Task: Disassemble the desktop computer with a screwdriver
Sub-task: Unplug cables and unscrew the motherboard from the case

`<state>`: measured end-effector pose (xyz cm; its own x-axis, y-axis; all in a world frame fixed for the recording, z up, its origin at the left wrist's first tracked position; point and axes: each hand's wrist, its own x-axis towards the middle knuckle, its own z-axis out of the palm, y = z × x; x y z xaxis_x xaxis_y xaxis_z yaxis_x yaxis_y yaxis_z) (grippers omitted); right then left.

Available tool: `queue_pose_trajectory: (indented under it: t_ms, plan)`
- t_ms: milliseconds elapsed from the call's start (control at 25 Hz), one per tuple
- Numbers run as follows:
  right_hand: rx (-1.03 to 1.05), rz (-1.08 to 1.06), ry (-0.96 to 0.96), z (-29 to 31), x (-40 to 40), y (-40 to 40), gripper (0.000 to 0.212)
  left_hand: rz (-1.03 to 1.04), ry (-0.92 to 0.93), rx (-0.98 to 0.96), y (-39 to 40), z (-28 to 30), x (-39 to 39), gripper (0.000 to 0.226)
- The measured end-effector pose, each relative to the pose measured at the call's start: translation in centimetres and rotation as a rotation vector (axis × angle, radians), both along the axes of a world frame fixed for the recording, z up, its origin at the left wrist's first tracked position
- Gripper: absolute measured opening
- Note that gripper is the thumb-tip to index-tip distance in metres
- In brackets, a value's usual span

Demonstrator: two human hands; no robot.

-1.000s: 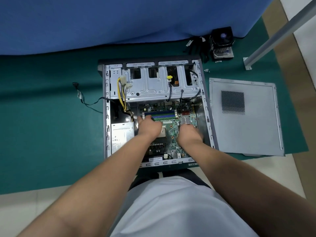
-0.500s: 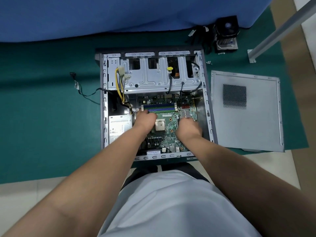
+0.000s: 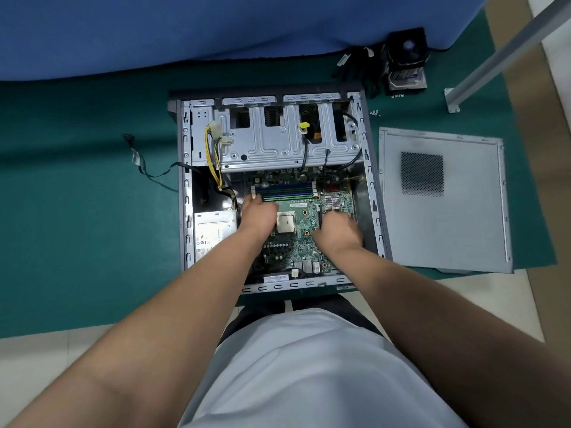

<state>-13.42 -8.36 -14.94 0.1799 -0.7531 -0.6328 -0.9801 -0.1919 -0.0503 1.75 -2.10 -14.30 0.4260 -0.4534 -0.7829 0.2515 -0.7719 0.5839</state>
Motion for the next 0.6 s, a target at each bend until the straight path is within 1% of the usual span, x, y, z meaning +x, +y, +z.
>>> queue_pose_trajectory:
  t_ms: [240, 360, 560, 600]
  plan:
    - [0.015, -0.038, -0.041, 0.2, 0.5, -0.9, 0.027, 0.030, 0.011, 0.047, -2.0, -0.2, 0.7, 0.058]
    - [0.004, -0.061, -0.055, 0.3, 1.0, -1.1, 0.023, 0.013, 0.001, 0.070, -3.2, -0.1, 1.1, 0.057]
    - [-0.015, -0.040, -0.050, 0.5, 1.9, -1.7, 0.020, -0.019, -0.026, 0.112, -4.2, 0.1, 2.2, 0.056]
    - [-0.015, -0.037, -0.051, 0.5, 1.9, -1.9, 0.019, -0.053, -0.047, 0.121, -4.2, 0.2, 2.3, 0.055]
